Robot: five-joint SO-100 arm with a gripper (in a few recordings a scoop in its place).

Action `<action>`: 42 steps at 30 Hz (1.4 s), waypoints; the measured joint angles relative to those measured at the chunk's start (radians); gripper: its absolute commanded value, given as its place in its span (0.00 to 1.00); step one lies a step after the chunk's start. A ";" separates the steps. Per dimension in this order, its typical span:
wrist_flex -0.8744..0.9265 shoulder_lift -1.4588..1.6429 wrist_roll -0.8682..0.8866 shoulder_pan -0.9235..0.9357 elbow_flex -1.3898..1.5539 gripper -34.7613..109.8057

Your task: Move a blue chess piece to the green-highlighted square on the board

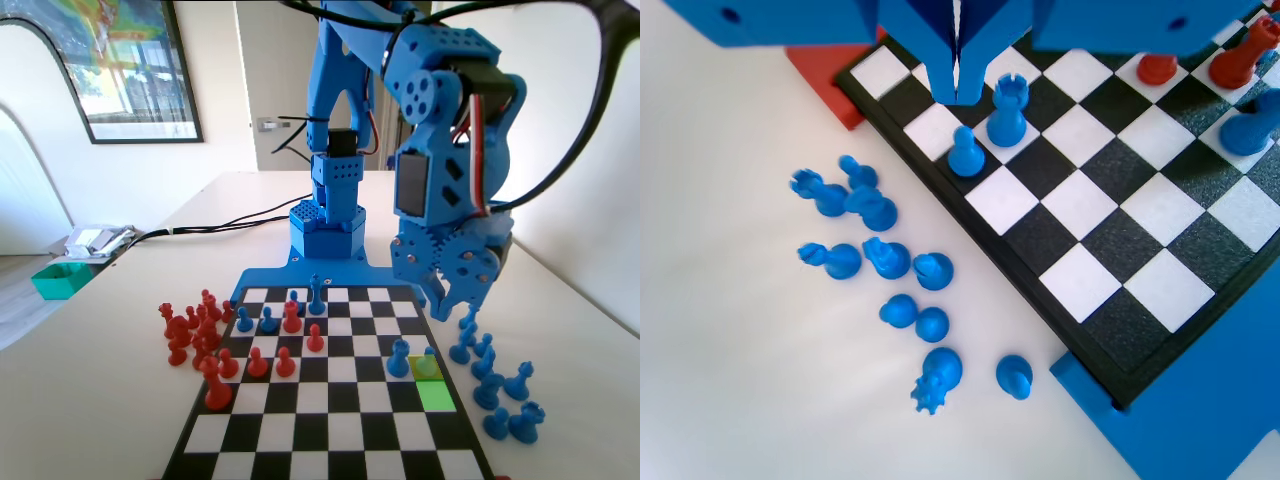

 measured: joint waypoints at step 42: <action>-0.153 -0.138 0.026 0.011 0.037 0.31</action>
